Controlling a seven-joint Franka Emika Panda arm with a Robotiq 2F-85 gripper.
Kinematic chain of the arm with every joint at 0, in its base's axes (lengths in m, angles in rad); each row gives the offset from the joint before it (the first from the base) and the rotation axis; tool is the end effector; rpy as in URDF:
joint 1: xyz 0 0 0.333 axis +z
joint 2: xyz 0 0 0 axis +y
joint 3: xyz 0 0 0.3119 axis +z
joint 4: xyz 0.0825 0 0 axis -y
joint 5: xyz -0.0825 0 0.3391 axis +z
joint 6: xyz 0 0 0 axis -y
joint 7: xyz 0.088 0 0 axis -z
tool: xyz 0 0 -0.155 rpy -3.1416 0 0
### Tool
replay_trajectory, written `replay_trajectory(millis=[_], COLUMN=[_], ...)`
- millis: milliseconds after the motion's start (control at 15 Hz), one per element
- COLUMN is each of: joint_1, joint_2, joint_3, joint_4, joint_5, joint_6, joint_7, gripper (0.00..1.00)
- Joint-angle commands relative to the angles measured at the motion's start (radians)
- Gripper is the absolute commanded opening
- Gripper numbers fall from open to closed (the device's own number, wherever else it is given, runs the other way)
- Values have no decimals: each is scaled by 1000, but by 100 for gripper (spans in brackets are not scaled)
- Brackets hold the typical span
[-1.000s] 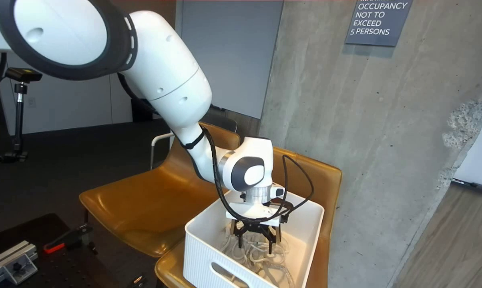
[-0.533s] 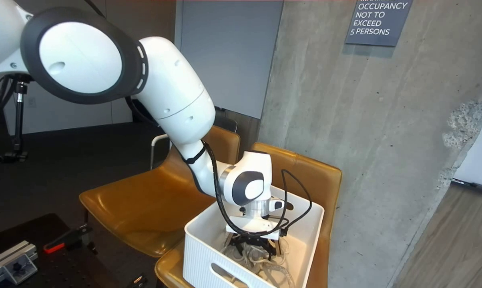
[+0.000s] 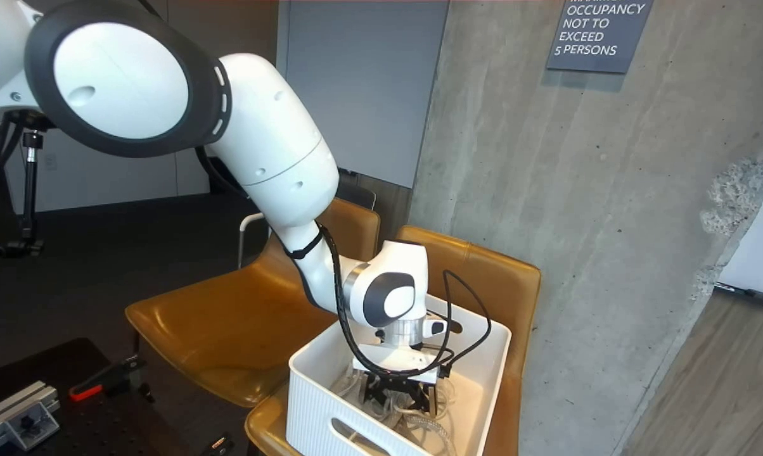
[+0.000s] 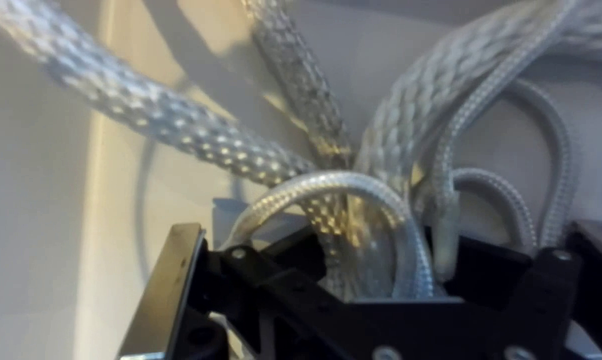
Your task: Put the ropes in then out the basket
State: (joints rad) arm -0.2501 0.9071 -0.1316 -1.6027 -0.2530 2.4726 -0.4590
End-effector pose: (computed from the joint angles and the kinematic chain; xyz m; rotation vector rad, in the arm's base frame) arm 0.6014 -0.2417 0.0824 2.8756 0.4760 -0.2031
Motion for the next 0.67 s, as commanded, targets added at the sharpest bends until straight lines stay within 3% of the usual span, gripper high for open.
replay_trajectory(millis=[0,133,600], joint_1=[9,16,76], joint_2=[-79,-135,-393], joint_3=[-1,-4,-3], joint_4=[-96,-124,-137], joint_5=[-15,-17,-26], joint_6=[17,7,-122], joint_7=[32,42,71], gripper=[8,0,2])
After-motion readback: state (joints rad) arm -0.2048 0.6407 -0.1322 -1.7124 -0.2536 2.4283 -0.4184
